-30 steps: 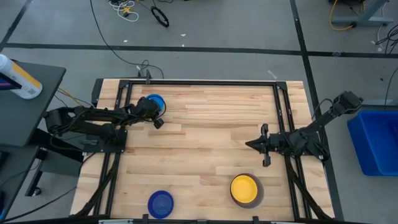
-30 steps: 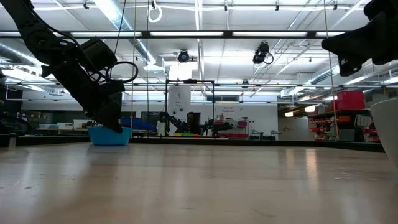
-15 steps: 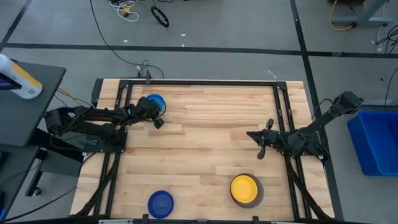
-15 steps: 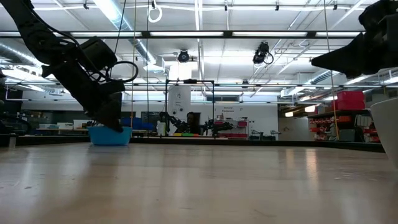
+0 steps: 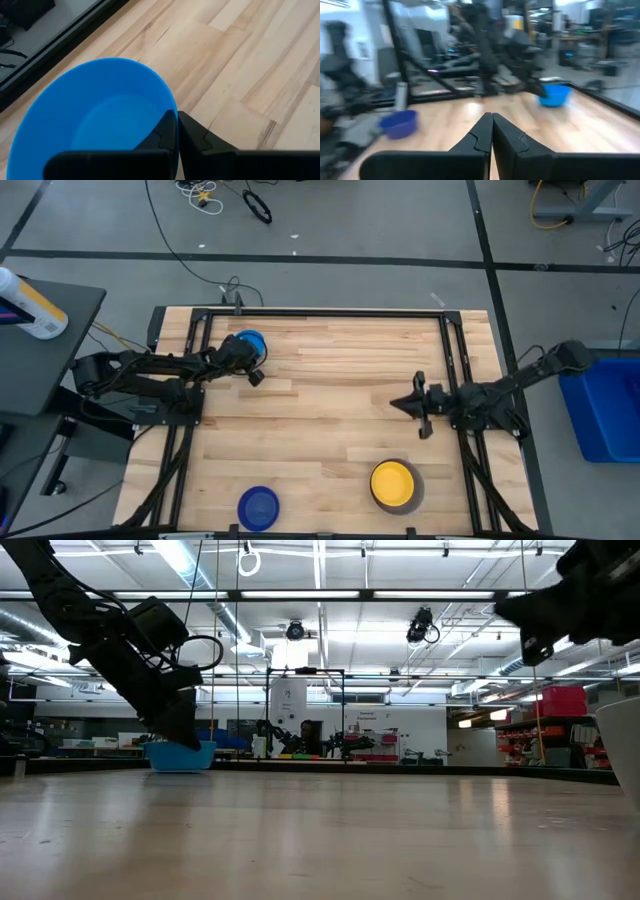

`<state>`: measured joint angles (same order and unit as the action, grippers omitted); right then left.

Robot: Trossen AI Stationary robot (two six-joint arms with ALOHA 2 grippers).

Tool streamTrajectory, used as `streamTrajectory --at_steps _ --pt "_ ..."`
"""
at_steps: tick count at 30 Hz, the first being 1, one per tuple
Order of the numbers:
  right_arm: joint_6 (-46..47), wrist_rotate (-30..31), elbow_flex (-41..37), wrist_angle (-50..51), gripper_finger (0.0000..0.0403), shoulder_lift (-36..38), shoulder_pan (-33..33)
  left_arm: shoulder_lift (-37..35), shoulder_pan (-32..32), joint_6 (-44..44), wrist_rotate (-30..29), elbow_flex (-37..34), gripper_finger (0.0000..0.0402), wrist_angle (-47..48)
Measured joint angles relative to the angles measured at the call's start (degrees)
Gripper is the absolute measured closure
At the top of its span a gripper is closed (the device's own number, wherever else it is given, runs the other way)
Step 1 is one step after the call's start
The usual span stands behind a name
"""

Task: Nest bowls inside each other
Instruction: Stack the blue bowl on the yellow bowl

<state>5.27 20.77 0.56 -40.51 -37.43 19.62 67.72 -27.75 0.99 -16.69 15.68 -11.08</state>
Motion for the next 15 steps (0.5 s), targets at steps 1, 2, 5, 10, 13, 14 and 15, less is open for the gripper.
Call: streamTrajectory --at_steps 1,2,5,10,13,14,15 --pt "-0.1 -0.2 0.0 0.3 0.0384 0.0 -1.7 0.0 0.0 0.0 0.0 0.0 0.0395 0.0" --pt "-0.2 -0.8 0.0 0.9 0.0384 0.0 -3.6 0.0 0.0 0.0 0.0 0.0 0.0395 0.0" --pt "-1.4 -4.1 0.0 2.4 0.0384 0.0 -8.9 0.0 0.0 -0.1 0.0 0.0 0.0395 0.0" --pt "-1.9 -7.3 0.0 6.8 0.0384 0.0 -17.6 0.0 0.0 -0.5 0.0 0.0 0.0396 0.0" --pt "-2.2 -7.2 0.0 9.5 0.0384 0.0 -21.0 0.0 0.0 -0.5 0.4 0.0 0.0396 0.1" --pt "-2.0 -6.9 0.0 10.0 0.0384 0.0 -21.8 0.0 0.0 -0.5 0.7 0.0 0.0396 0.1" --pt "-1.5 -6.3 0.0 10.3 0.0384 0.0 -22.2 0.0 0.0 -0.6 0.9 0.0 0.0396 0.1"
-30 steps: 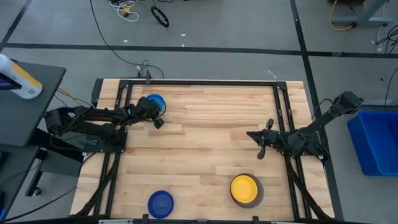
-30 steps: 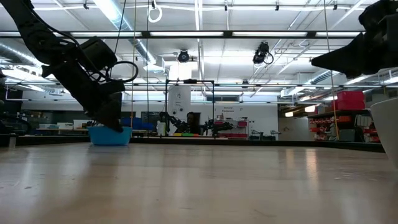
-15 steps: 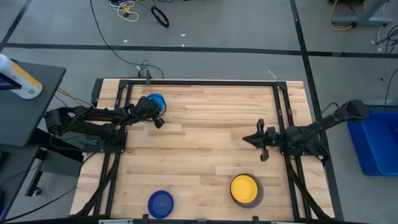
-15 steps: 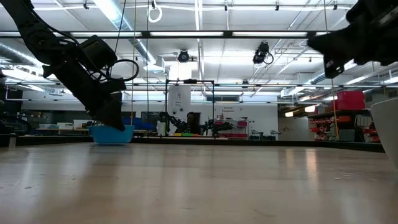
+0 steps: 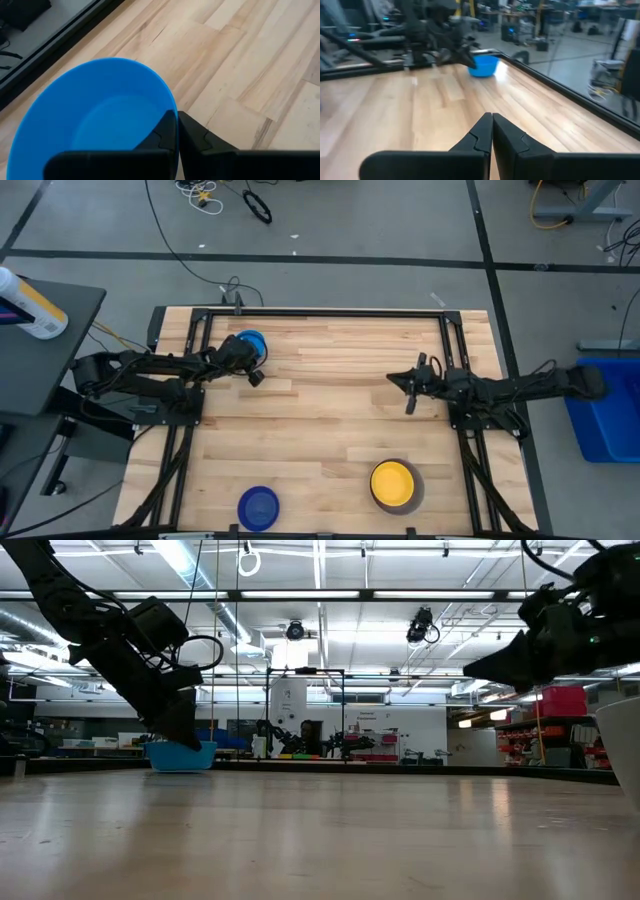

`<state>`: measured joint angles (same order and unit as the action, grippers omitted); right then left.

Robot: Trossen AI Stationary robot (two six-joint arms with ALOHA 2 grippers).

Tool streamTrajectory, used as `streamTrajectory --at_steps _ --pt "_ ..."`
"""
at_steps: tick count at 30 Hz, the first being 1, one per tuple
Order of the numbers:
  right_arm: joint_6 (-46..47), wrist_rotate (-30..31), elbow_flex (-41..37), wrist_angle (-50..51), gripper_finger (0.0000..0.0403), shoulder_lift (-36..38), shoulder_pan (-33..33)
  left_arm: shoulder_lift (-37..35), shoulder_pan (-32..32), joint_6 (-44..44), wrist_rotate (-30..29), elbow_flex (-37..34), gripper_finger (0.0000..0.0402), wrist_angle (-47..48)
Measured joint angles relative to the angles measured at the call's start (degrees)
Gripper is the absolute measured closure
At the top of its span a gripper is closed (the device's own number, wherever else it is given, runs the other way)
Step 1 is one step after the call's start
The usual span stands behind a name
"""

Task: Nest bowls inside each other
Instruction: Stack the blue bowl on the yellow bowl

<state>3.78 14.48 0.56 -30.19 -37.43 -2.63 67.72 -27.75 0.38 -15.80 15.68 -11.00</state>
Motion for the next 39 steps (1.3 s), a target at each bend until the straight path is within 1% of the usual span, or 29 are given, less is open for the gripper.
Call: streamTrajectory --at_steps 4,8,12,14,22,27,30,34,37,39 --pt "0.3 0.3 0.0 1.2 0.0384 0.0 -0.7 0.0 0.0 -0.3 0.3 0.0 0.0396 0.0" --pt "0.3 0.3 0.0 1.3 0.0384 0.0 -0.7 0.0 0.6 -0.3 2.0 0.0 0.0396 0.0" --pt "0.3 0.3 0.0 1.3 0.0384 0.0 -0.7 0.0 4.2 0.4 1.9 0.0 0.0396 -1.1" --pt "0.3 0.3 0.0 1.3 0.0384 0.0 -0.7 0.0 7.0 0.8 0.9 0.0 0.0396 -2.9" --pt "0.3 0.3 0.0 1.3 0.0384 0.0 -0.7 0.0 21.8 3.0 -2.0 0.7 0.0396 -11.9" --pt "0.3 0.3 0.0 1.3 0.0384 0.0 -0.7 0.0 32.3 3.3 -3.8 5.4 0.0396 -13.0" --pt "0.3 0.3 0.0 1.3 0.0384 0.0 -0.7 0.2 38.7 1.2 -5.9 9.4 0.0396 -13.2" --pt "0.3 0.3 0.0 1.3 0.0384 0.0 -0.7 3.8 45.8 -2.3 -7.3 14.7 0.0396 -15.9" --pt "0.3 0.3 0.0 1.3 0.0384 0.0 -0.7 9.8 48.9 -4.3 -6.7 19.0 0.0396 -18.0" --pt "0.3 0.3 0.0 1.3 0.0384 0.0 -0.7 15.0 49.8 -5.7 -4.7 22.2 0.0396 -20.1"
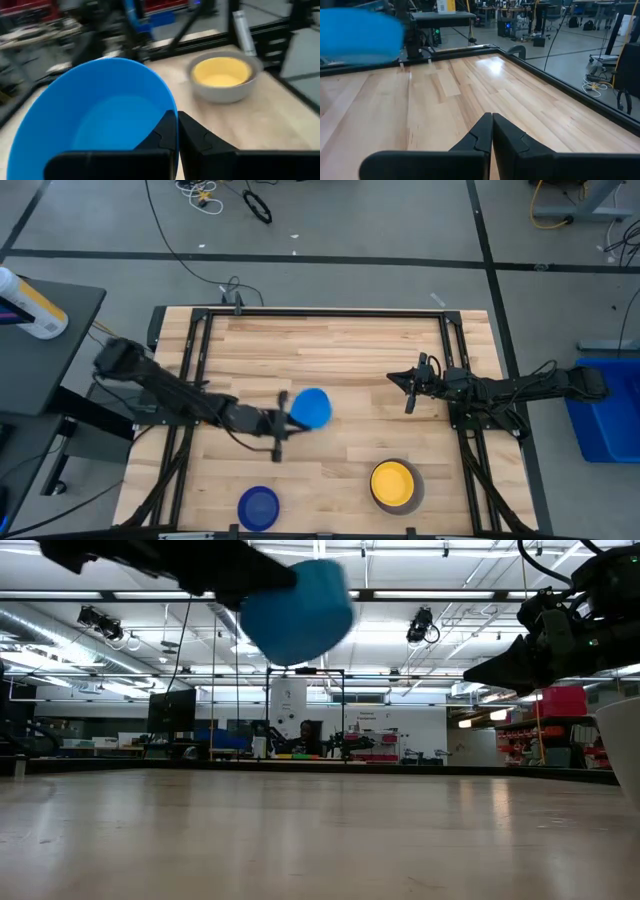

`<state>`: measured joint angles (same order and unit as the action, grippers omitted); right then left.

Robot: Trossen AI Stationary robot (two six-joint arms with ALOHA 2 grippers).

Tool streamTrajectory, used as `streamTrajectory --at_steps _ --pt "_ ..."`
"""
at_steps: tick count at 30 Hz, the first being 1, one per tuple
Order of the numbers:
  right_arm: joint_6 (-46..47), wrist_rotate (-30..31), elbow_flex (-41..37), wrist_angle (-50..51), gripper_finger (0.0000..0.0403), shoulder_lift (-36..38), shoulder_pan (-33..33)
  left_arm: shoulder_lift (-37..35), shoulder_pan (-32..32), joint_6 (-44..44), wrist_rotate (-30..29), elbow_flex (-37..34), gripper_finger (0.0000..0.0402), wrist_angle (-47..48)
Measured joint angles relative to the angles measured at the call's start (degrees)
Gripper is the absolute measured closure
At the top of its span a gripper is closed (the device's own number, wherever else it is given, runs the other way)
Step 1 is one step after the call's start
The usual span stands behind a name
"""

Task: Nest bowls inside each other
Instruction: Stack the blue bowl on the yellow bowl

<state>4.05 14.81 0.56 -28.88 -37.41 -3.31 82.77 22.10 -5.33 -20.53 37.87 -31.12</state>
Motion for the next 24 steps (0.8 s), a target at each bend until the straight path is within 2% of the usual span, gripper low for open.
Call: streamTrajectory --at_steps 4,12,19,24 --pt "0.0 0.0 0.0 0.0 0.0384 0.0 0.0 11.8 0.8 -2.9 6.3 8.8 0.0396 -3.1" --pt "0.0 0.0 0.0 0.3 0.0384 0.0 0.0 29.9 0.9 -7.5 13.3 29.4 0.0396 2.1" --pt "0.0 0.0 0.0 0.4 0.0384 0.0 0.0 39.1 1.0 -8.7 20.6 42.6 0.0396 4.9" --pt "0.0 0.0 0.0 0.4 0.0384 0.0 0.0 41.4 1.0 -8.7 23.1 45.4 0.0396 5.4"
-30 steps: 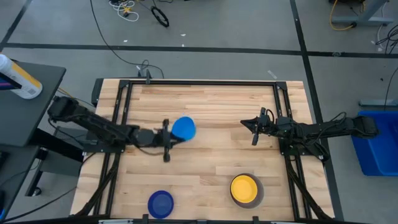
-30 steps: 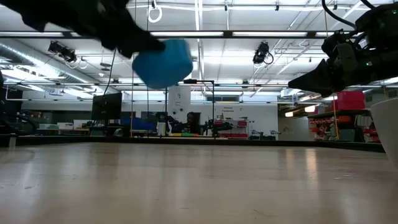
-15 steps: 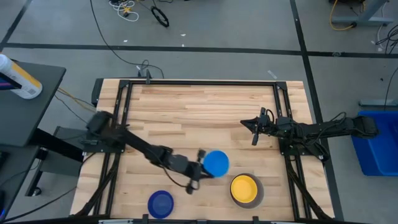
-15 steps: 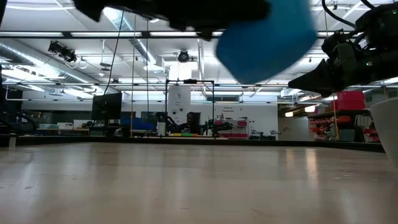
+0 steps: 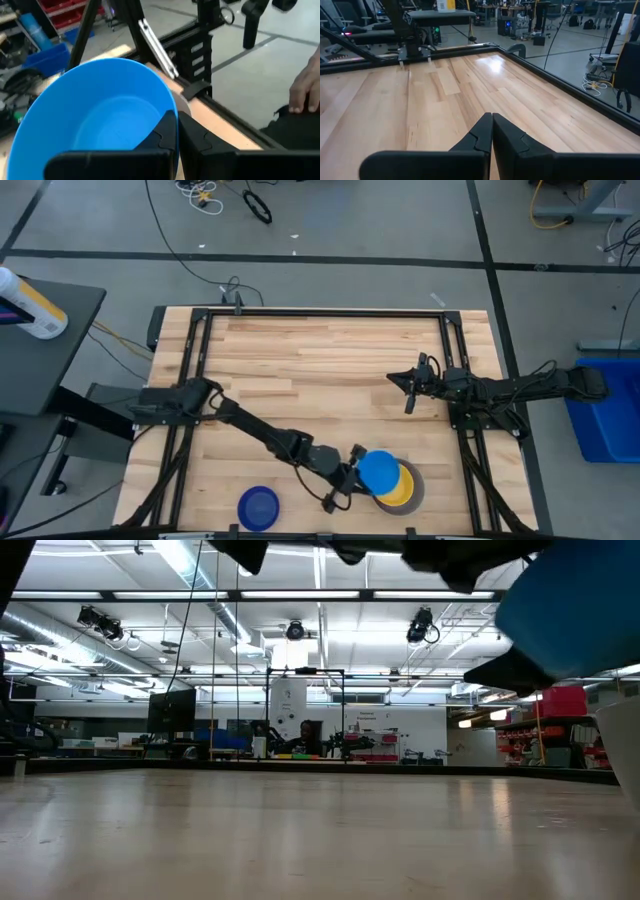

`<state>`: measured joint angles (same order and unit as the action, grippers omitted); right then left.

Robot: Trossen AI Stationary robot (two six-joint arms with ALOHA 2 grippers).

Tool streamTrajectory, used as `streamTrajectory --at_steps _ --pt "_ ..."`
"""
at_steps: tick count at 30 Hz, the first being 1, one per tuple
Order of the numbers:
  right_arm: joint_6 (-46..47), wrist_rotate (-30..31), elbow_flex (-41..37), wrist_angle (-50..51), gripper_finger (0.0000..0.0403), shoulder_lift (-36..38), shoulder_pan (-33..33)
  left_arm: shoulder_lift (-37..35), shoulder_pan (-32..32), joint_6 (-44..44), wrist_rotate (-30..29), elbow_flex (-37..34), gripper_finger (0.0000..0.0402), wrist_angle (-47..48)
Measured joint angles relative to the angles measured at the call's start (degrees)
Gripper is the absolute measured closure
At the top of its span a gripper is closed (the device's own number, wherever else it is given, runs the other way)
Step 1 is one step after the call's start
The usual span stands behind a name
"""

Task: Nest bowls inside each other
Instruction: Stack the blue bowl on the yellow bowl

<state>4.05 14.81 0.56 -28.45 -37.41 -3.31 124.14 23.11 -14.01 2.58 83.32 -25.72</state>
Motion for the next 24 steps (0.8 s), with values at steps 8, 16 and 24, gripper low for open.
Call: streamTrajectory --at_steps 8,16,24 --pt "0.0 0.0 0.0 0.0 0.0384 0.0 0.0 -0.2 0.5 -0.4 3.8 0.1 0.0396 -3.5" --pt "0.0 0.0 0.0 0.0 0.0384 0.0 0.0 -0.3 -0.2 -1.2 7.5 0.1 0.0396 -8.7" --pt "0.0 0.0 0.0 0.0 0.0384 -0.1 0.0 1.9 -2.3 1.6 10.4 2.0 0.0396 -7.7"
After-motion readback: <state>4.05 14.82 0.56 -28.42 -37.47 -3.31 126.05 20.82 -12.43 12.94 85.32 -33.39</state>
